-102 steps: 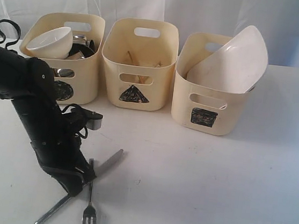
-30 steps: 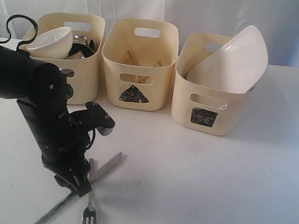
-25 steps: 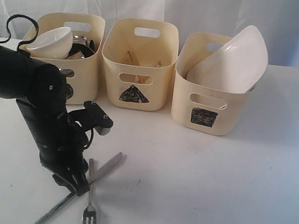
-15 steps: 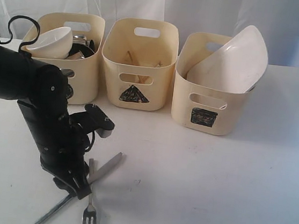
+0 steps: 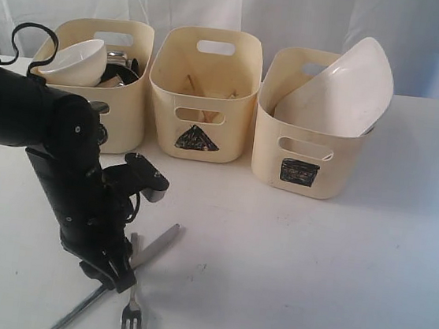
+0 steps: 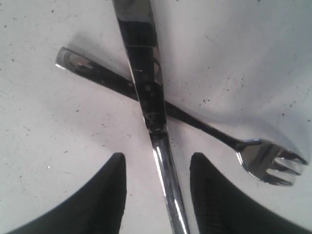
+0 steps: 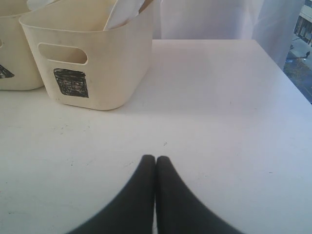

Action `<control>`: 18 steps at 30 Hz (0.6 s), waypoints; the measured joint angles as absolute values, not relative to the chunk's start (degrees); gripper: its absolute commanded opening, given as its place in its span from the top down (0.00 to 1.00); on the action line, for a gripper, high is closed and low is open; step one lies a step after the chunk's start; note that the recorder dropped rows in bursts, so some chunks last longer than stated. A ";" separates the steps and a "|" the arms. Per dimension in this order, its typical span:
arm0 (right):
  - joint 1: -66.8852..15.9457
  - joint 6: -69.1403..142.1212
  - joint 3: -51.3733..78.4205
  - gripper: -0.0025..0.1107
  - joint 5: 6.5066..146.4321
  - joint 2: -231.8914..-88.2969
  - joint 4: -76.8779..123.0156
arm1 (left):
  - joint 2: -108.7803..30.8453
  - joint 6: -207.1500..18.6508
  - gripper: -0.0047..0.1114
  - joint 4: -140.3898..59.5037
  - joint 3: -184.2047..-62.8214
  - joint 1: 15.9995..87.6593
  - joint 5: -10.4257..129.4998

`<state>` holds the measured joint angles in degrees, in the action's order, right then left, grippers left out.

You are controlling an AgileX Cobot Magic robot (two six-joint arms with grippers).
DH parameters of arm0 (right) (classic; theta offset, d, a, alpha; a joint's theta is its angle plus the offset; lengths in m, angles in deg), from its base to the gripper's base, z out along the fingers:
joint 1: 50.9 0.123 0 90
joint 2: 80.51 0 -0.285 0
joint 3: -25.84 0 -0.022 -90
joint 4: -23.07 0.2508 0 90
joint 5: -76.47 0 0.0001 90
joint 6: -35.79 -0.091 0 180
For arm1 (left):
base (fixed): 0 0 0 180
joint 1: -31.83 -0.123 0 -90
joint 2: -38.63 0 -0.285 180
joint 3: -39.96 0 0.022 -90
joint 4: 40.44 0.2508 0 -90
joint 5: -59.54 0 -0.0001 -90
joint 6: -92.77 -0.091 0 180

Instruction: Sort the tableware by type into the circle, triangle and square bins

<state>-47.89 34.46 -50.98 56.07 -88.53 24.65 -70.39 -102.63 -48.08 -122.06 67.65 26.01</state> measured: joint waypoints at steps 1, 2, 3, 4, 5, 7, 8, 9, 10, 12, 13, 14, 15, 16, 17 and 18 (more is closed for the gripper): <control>-47.89 34.46 -50.98 0.98 56.07 -88.53 24.65 | -70.39 -102.63 0.56 -48.08 -122.06 67.65 26.01; -47.89 34.46 -50.98 0.98 56.07 -88.53 24.65 | -70.39 -102.63 0.56 -48.18 -122.06 67.65 26.01; -47.89 34.46 -50.98 0.98 56.07 -88.53 24.65 | -70.39 -102.63 0.56 -48.31 -122.06 67.65 26.01; -47.89 34.46 -50.98 0.98 56.07 -88.53 24.65 | -70.39 -102.63 0.56 -48.55 -122.06 67.65 26.01; -47.89 34.46 -50.98 0.98 56.07 -88.53 24.65 | -70.66 -102.63 0.56 -48.71 -122.06 67.65 26.01; -47.89 34.46 -50.98 0.98 56.07 -88.53 24.65 | -71.42 -102.63 0.56 -49.56 -122.06 67.65 26.13; -47.89 34.46 -50.98 0.98 56.07 -88.53 24.65 | -71.88 -102.63 0.56 -49.85 -122.06 67.65 26.13; -47.89 34.46 -50.98 0.98 56.07 -88.53 24.65 | -72.30 -102.63 0.56 -49.94 -122.06 67.65 26.13; -47.89 34.46 -50.98 0.98 56.07 -88.53 24.65 | -72.64 -102.63 0.56 -50.06 -122.06 67.65 26.13; -47.89 34.46 -50.98 0.98 56.07 -88.53 24.65 | -72.73 -102.63 0.56 -50.06 -122.06 67.65 26.23; -47.89 34.46 -50.98 0.98 56.07 -88.53 24.65 | -72.73 -102.63 0.56 -50.06 -122.06 67.65 26.23; -47.89 34.46 -50.98 0.98 56.07 -88.53 24.65 | -72.73 -102.63 0.56 -50.16 -122.06 67.65 26.34; -47.89 34.46 -50.98 0.98 56.07 -88.53 24.65 | -72.73 -102.63 0.56 -50.16 -122.06 67.65 26.34; -47.89 34.46 -50.98 0.98 56.07 -88.53 24.65 | -72.73 -102.63 0.56 -50.16 -122.06 67.65 26.45; -47.89 34.46 -50.98 0.98 56.07 -88.53 24.65 | -72.73 -102.53 0.56 -50.16 -122.06 67.65 26.62; -47.89 34.46 -50.98 0.98 56.07 -88.53 24.65 | -72.79 -102.53 0.56 -50.27 -122.06 67.65 26.90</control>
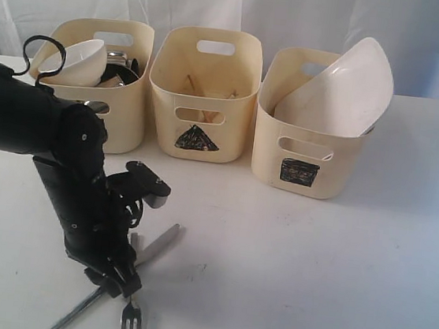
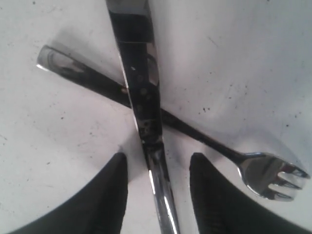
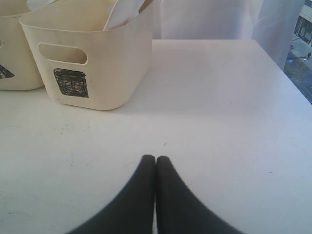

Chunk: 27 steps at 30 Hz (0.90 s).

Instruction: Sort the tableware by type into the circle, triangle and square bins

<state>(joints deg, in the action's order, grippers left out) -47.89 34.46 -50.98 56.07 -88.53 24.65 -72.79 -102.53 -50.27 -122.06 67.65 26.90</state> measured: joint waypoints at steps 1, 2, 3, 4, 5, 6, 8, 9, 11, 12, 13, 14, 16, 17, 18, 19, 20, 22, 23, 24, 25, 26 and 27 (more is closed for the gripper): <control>-47.89 34.46 -50.98 0.98 56.07 -88.53 24.65 | -72.87 -102.53 0.58 -50.27 -122.06 67.65 27.18; -47.89 34.46 -50.98 0.98 56.07 -88.53 24.65 | -72.94 -102.53 0.60 -50.40 -122.06 67.65 27.45; -47.89 34.46 -50.98 0.98 56.07 -88.53 24.65 | -73.02 -102.53 0.63 -50.40 -122.06 67.65 27.54; -47.89 34.46 -50.98 0.98 56.07 -88.53 24.65 | -73.02 -102.53 0.67 -50.40 -122.06 67.65 27.58; -47.89 34.46 -50.98 0.98 56.07 -88.53 24.65 | -73.17 -102.53 0.70 -50.40 -122.06 67.65 27.68; -47.89 34.46 -50.98 0.98 56.07 -88.53 24.65 | -73.41 -102.53 0.72 -50.11 -122.06 67.65 27.71; -47.89 34.46 -50.98 0.98 56.07 -88.53 24.65 | -73.80 -102.53 0.74 -49.69 -122.29 67.65 27.71; -47.89 34.46 -50.98 0.98 56.07 -88.53 24.65 | -74.24 -102.53 0.75 -49.61 -122.42 67.65 27.71; -47.89 34.46 -50.98 0.98 56.07 -88.53 24.65 | -74.69 -102.53 0.77 -49.61 -122.66 67.65 27.58; -47.89 34.46 -50.98 0.98 56.07 -88.53 24.65 | -74.93 -102.40 0.79 -49.61 -122.80 67.65 27.45; -47.89 34.46 -50.98 0.98 56.07 -88.53 24.65 | -74.95 -102.32 0.83 -49.61 -122.80 67.55 27.30; -47.89 34.46 -50.98 0.98 56.07 -88.53 24.65 | -74.95 -102.04 0.88 -49.61 -122.90 67.55 27.30; -47.89 34.46 -50.98 0.98 56.07 -88.53 24.65 | -74.95 -101.59 0.96 -49.61 -122.90 67.55 27.30; -47.89 34.46 -50.98 0.98 56.07 -88.53 24.65 | -74.95 -101.47 0.96 -49.61 -122.90 67.55 27.30; -47.89 34.46 -50.98 0.98 56.07 -88.53 24.65 | -74.95 -101.47 0.96 -49.61 -122.90 67.55 27.30; -47.89 34.46 -50.98 0.98 56.07 -88.53 24.65 | -74.95 -101.23 0.96 -49.61 -122.90 67.55 27.30; -47.89 34.46 -50.98 0.98 56.07 -88.53 24.65 | -74.95 -101.00 0.96 -49.61 -122.90 67.55 27.30; -47.89 34.46 -50.98 0.98 56.07 -88.53 24.65 | -74.95 -100.43 0.96 -49.61 -122.90 67.55 27.30; -47.89 34.46 -50.98 0.98 56.07 -88.53 24.65 | -74.68 -100.20 0.96 -49.61 -122.90 67.55 27.30; -47.89 34.46 -50.98 0.98 56.07 -88.53 24.65 | -74.26 -100.20 0.96 -49.61 -122.90 67.55 27.30; -47.89 34.46 -50.98 0.98 56.07 -88.53 24.65 | -73.75 -100.17 0.96 -49.61 -122.78 67.55 27.80; -47.89 34.46 -50.98 0.98 56.07 -88.53 24.65 | -73.49 -100.05 0.96 -49.61 -122.70 67.55 27.92; -47.89 34.46 -50.98 0.98 56.07 -88.53 24.65 | -73.14 -99.94 0.96 -49.71 -122.43 67.55 28.33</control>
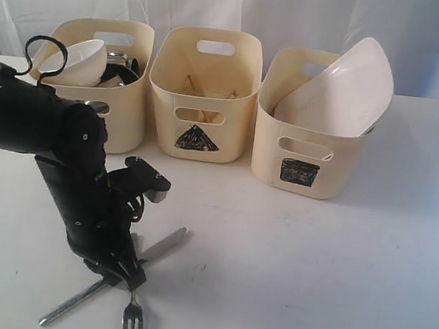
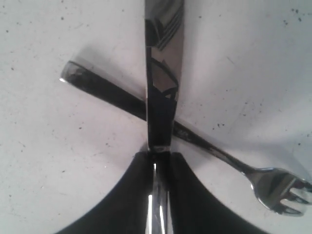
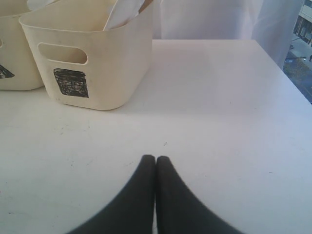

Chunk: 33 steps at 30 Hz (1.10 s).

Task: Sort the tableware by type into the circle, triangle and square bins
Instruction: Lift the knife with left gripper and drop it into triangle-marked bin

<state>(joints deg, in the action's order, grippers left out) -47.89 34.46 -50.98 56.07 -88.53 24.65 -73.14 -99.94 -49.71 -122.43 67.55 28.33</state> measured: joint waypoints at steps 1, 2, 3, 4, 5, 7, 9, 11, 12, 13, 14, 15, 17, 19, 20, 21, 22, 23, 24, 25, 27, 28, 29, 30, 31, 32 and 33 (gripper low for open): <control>-47.89 34.46 -50.98 0.98 56.07 -88.53 24.65 | -72.75 -99.94 0.96 -49.92 -122.16 67.55 28.47; -47.89 34.46 -50.98 0.98 56.07 -88.53 24.65 | -72.08 -99.94 0.96 -49.95 -122.06 67.67 28.47; -47.89 34.46 -50.98 0.98 56.07 -88.53 24.65 | -71.11 -99.94 0.96 -50.05 -122.02 67.67 28.78; -47.89 34.46 -50.98 0.98 56.07 -88.53 24.65 | -70.12 -99.94 0.96 -50.05 -122.02 67.67 29.05; -47.89 34.46 -50.98 0.98 56.07 -88.53 24.65 | -69.22 -99.94 0.96 -50.05 -122.02 67.67 29.20; -47.89 34.46 -50.98 0.98 56.07 -88.53 24.65 | -67.71 -99.84 0.96 -50.05 -122.02 67.67 29.20; -47.89 34.46 -50.98 0.98 56.07 -88.53 24.65 | -67.02 -99.84 0.96 -49.94 -122.40 67.67 29.20; -47.89 34.46 -50.98 0.98 56.07 -88.53 24.65 | -66.42 -99.84 0.96 -49.94 -123.39 67.67 29.20; -47.89 34.46 -50.98 0.98 56.07 -88.53 24.65 | -65.97 -99.84 0.96 -49.82 -124.06 67.67 29.20; -47.89 34.46 -50.98 0.98 56.07 -88.53 24.65 | -65.68 -99.84 0.96 -49.67 -124.86 67.67 29.20; -47.89 34.46 -50.98 0.98 56.07 -88.53 24.65 | -65.42 -99.84 0.96 -49.53 -125.59 67.67 29.20; -47.89 34.46 -50.98 0.98 56.07 -88.53 24.65 | -65.16 -99.84 0.96 -49.04 -126.82 67.67 29.20; -47.89 34.46 -50.98 0.98 56.07 -88.53 24.65 | -64.79 -99.84 0.96 -47.65 -128.70 67.67 29.59; -47.89 34.25 -50.98 0.98 56.07 -88.53 24.65 | -64.79 -99.73 0.96 -45.17 -131.24 67.67 30.35; -47.89 33.95 -50.98 0.98 56.07 -88.53 24.65 | -64.79 -99.73 0.96 -43.73 -132.20 67.67 30.81; -47.89 33.84 -50.98 0.98 56.07 -88.53 24.65 | -64.79 -99.73 0.96 -42.27 -133.58 67.67 31.80; -47.89 33.71 -50.98 0.98 56.07 -88.53 24.65 | -64.79 -99.63 0.96 -40.76 -134.42 67.67 32.70; -47.89 33.61 -50.98 0.98 56.07 -88.53 24.65 | -64.79 -99.63 0.96 -38.95 -135.29 67.67 34.34; -47.89 33.48 -50.98 0.98 56.07 -88.53 24.65 | -64.79 -99.63 0.96 -36.78 -135.94 67.67 36.42; -47.89 33.48 -50.98 0.98 56.07 -88.53 24.65 | -64.79 -99.63 0.96 -34.85 -136.36 67.67 38.79; -47.89 33.48 -50.98 0.98 56.07 -88.53 24.65 | -64.79 -99.52 0.96 -30.03 -137.03 67.67 44.06; -47.89 33.48 -50.98 0.98 56.07 -88.53 24.65 | -64.79 -99.52 0.96 -28.34 -137.13 67.67 46.37; -47.89 33.48 -50.98 0.98 56.07 -88.53 24.65 | -64.79 -99.52 0.96 -26.61 -137.13 67.67 49.39; -47.89 33.48 -50.98 0.98 56.07 -88.53 24.65 | -64.79 -99.52 0.96 -25.32 -137.26 67.67 52.33; -47.89 33.48 -50.98 0.98 56.07 -88.53 24.65 | -64.79 -99.52 0.96 -24.48 -137.26 67.67 54.79; -47.89 33.48 -50.98 0.98 56.07 -88.53 24.65 | -64.79 -99.52 0.96 -24.03 -137.26 67.57 57.86; -47.89 33.38 -50.98 0.98 56.07 -88.53 24.65 | -64.79 -99.52 0.96 -23.88 -137.26 67.46 60.86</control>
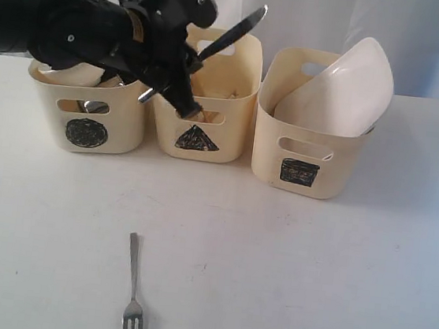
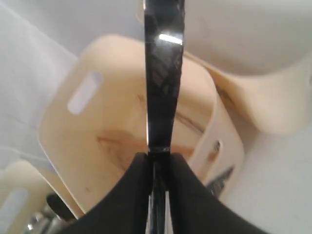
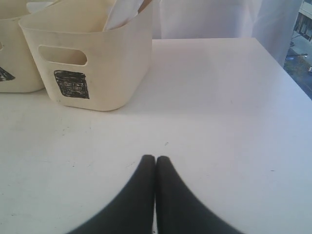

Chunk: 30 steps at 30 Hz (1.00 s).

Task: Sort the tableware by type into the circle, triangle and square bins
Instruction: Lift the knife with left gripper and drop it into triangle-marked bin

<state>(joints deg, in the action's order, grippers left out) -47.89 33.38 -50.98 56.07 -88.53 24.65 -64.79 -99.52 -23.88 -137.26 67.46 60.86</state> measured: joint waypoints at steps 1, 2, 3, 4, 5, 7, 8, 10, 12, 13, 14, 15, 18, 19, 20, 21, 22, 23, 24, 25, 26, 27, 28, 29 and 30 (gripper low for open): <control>-47.89 33.38 -50.98 0.98 56.07 -88.53 24.65 | -64.79 -99.52 0.96 -23.91 -137.26 67.20 63.70; -47.89 33.38 -50.98 0.98 56.07 -88.53 24.65 | -64.93 -99.66 0.96 -23.82 -137.26 66.92 66.38; -47.89 33.38 -50.98 0.98 56.07 -88.53 24.65 | -65.16 -99.89 0.96 -23.70 -137.26 66.38 68.78; -47.89 33.38 -50.98 0.98 56.07 -88.53 24.65 | -65.56 -100.33 0.96 -23.53 -137.26 65.75 70.86; -47.89 33.38 -50.98 0.98 56.07 -88.53 24.65 | -66.15 -100.63 0.96 -23.42 -137.26 65.06 72.37; -47.89 33.38 -50.98 0.98 56.07 -88.53 24.65 | -67.73 -101.52 0.96 -23.42 -137.26 63.69 75.95; -47.89 33.38 -50.98 0.98 56.07 -88.53 24.65 | -68.32 -101.81 0.96 -23.42 -137.26 63.22 77.37; -47.89 33.38 -50.98 0.98 56.07 -88.53 24.65 | -70.29 -102.13 0.96 -23.32 -137.26 62.37 81.30; -47.89 33.38 -50.98 0.98 56.07 -88.53 24.65 | -72.11 -102.38 0.96 -23.32 -137.26 62.25 85.19; -47.89 33.38 -50.98 0.98 56.07 -88.53 24.65 | -72.97 -102.38 0.96 -23.32 -137.26 62.25 87.42; -47.89 33.38 -50.98 0.98 56.07 -88.53 24.65 | -73.81 -102.38 0.96 -23.32 -137.26 62.25 89.41; -47.89 33.38 -50.98 0.98 56.07 -88.53 24.65 | -74.65 -102.48 0.96 -23.32 -137.26 62.25 91.07; -47.89 33.38 -50.98 0.98 56.07 -88.53 24.65 | -77.19 -102.48 0.96 -23.21 -138.21 62.25 92.91; -47.89 33.38 -50.98 0.98 56.07 -88.53 24.65 | -78.07 -102.48 0.96 -23.21 -138.54 62.03 93.21; -47.89 33.38 -50.98 0.98 56.07 -88.53 24.65 | -78.77 -102.48 0.96 -23.21 -138.95 62.00 93.24; -47.89 33.38 -50.98 0.98 56.07 -88.53 24.65 | -79.54 -102.48 0.96 -23.10 -139.14 61.88 93.24; -47.89 33.38 -50.98 0.98 56.07 -88.53 24.65 | -80.18 -102.48 0.96 -23.10 -139.41 61.88 93.13; -47.89 33.38 -50.98 0.98 56.07 -88.53 24.65 | -80.54 -102.48 0.96 -23.34 -139.50 61.88 93.11; -47.89 33.38 -50.98 0.98 56.07 -88.53 24.65 | -80.80 -102.48 0.96 -23.63 -139.55 61.88 92.89; -47.89 33.38 -50.98 0.98 56.07 -88.53 24.65 | -81.04 -102.48 0.94 -25.53 -139.64 61.88 92.76; -47.89 33.38 -50.98 0.98 56.07 -88.53 24.65 | -81.04 -102.48 0.87 -26.82 -139.76 61.88 92.76; -47.89 33.38 -50.98 0.98 56.07 -88.53 24.65 | -81.04 -101.85 0.83 -28.86 -139.88 61.88 92.87; -47.89 33.38 -50.98 0.98 56.07 -88.53 24.65 | -81.04 -101.24 0.71 -29.37 -139.88 61.88 92.97; -47.89 33.38 -50.98 0.98 56.07 -88.53 24.65 | -81.04 -99.78 0.65 -29.76 -139.88 61.88 92.97; -47.89 33.38 -50.98 0.98 56.07 -88.53 24.65 | -81.04 -99.07 0.57 -29.76 -139.88 61.88 92.97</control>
<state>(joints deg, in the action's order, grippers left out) -47.89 33.38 -50.98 56.07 -88.53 24.65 -81.04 -99.07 -29.76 -139.88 61.88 92.97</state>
